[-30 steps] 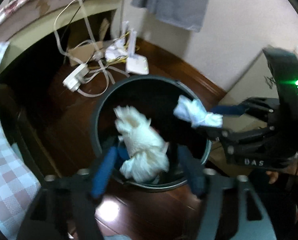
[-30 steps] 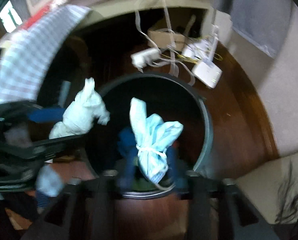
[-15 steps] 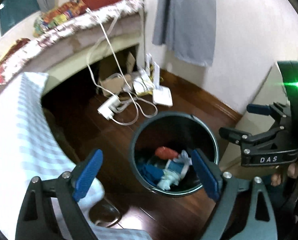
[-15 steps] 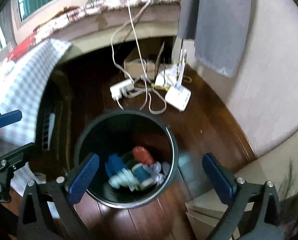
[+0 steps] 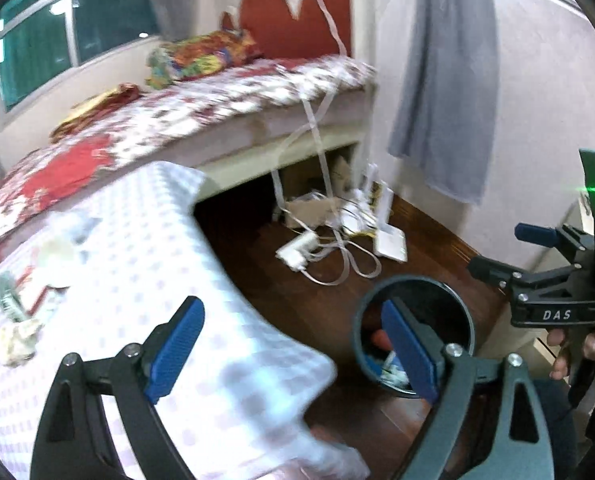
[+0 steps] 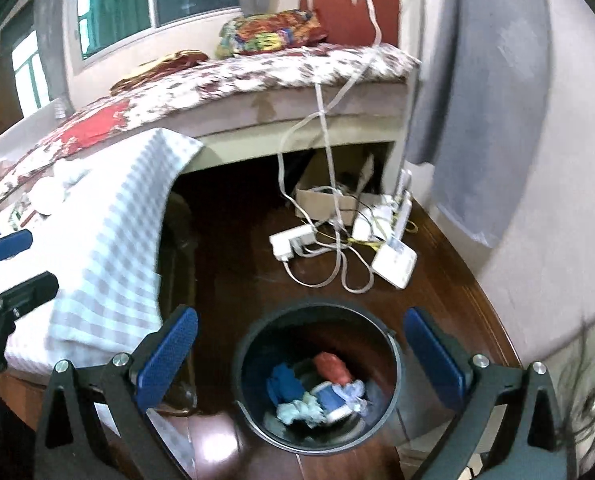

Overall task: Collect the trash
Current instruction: 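Move both tools back over the table toward the remaining trash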

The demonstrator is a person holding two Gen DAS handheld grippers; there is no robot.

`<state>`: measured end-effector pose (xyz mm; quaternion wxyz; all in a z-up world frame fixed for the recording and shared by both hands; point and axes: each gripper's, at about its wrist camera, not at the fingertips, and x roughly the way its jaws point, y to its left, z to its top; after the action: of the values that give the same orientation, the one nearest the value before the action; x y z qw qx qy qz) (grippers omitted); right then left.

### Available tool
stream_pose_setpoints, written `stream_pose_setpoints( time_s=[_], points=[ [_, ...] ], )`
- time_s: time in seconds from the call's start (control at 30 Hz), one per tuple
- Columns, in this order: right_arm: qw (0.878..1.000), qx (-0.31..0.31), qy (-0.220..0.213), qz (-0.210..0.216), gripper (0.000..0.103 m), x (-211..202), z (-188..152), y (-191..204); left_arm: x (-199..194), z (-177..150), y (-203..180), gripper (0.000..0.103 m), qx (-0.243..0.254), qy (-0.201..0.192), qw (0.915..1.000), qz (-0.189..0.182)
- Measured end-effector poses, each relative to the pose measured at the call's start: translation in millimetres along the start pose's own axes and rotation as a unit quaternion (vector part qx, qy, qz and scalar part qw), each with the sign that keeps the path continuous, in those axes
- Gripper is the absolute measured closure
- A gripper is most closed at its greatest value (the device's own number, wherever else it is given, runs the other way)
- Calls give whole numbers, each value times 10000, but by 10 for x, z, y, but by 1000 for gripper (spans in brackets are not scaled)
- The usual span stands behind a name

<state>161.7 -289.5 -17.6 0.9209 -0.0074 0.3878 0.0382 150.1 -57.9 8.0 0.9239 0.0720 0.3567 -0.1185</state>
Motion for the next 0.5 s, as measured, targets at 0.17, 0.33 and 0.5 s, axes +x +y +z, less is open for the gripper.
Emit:
stream_pose_setpoints(
  time_s=[0.17,0.33,0.5],
  points=[
    [9990,-174,-246,315,0,-62,198,474,-258,-50,552,12,-313,-167,9982,481],
    [9953,-443,-202,841,0,20,414,1104,-453,-194,1206,12,-815,-179,9918,969],
    [9894,-804,10,1210,0,170,601,1733,-655,-480,1837,12,-1294,-188,9802,1484]
  ],
)
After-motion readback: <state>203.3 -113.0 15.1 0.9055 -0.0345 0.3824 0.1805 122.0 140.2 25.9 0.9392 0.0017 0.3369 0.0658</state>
